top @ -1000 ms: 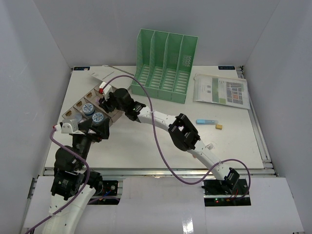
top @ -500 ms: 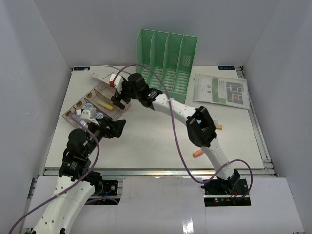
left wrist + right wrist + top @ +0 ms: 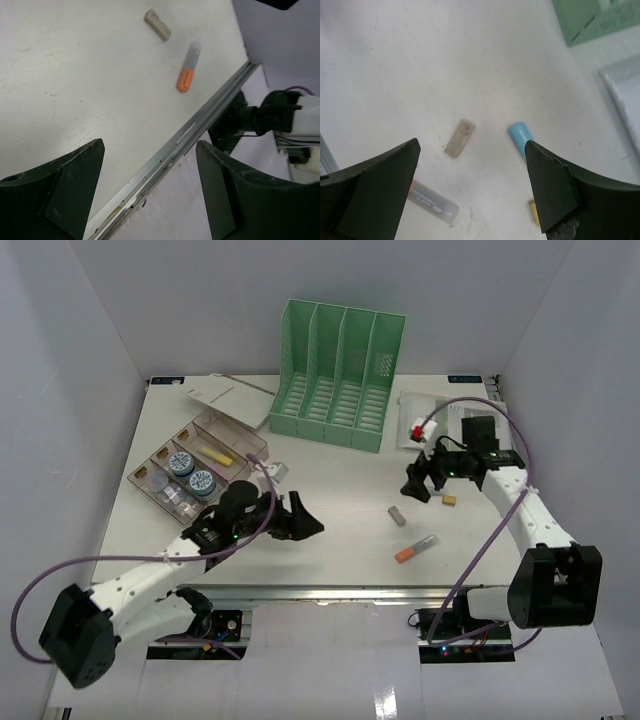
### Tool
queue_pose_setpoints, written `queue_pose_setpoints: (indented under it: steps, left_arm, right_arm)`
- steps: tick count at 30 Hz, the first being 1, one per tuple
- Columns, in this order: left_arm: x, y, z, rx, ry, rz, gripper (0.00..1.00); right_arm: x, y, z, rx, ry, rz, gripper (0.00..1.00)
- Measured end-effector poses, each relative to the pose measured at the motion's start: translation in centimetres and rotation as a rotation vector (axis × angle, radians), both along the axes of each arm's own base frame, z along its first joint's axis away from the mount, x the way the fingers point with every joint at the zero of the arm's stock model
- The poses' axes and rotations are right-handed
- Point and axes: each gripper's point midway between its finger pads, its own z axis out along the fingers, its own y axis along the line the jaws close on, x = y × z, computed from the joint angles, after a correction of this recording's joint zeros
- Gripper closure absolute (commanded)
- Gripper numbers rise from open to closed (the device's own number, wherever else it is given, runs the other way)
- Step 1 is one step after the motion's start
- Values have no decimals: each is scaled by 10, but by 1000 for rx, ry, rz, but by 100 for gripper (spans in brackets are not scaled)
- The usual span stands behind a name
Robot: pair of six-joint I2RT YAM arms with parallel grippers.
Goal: Organize the desk
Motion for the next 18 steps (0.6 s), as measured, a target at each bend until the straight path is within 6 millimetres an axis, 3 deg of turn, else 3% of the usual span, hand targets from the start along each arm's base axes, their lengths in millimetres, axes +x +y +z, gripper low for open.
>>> queue_pose_setpoints:
  steps: [3, 7, 13, 18]
  left_arm:
    - [-16, -40, -17, 72, 17, -114, 10]
    - [-27, -98, -35, 178, -43, -282, 6]
    - [-23, -169, -63, 313, -207, -468, 7]
    - [-19, -201, -83, 374, -289, -567, 7]
  right_arm:
    - [-31, -40, -24, 32, 94, -100, 7]
    - [-55, -65, -25, 111, 85, -194, 9]
    - [-71, -74, -20, 246, 91, -260, 10]
    - [-66, -88, -18, 296, 102, -317, 9]
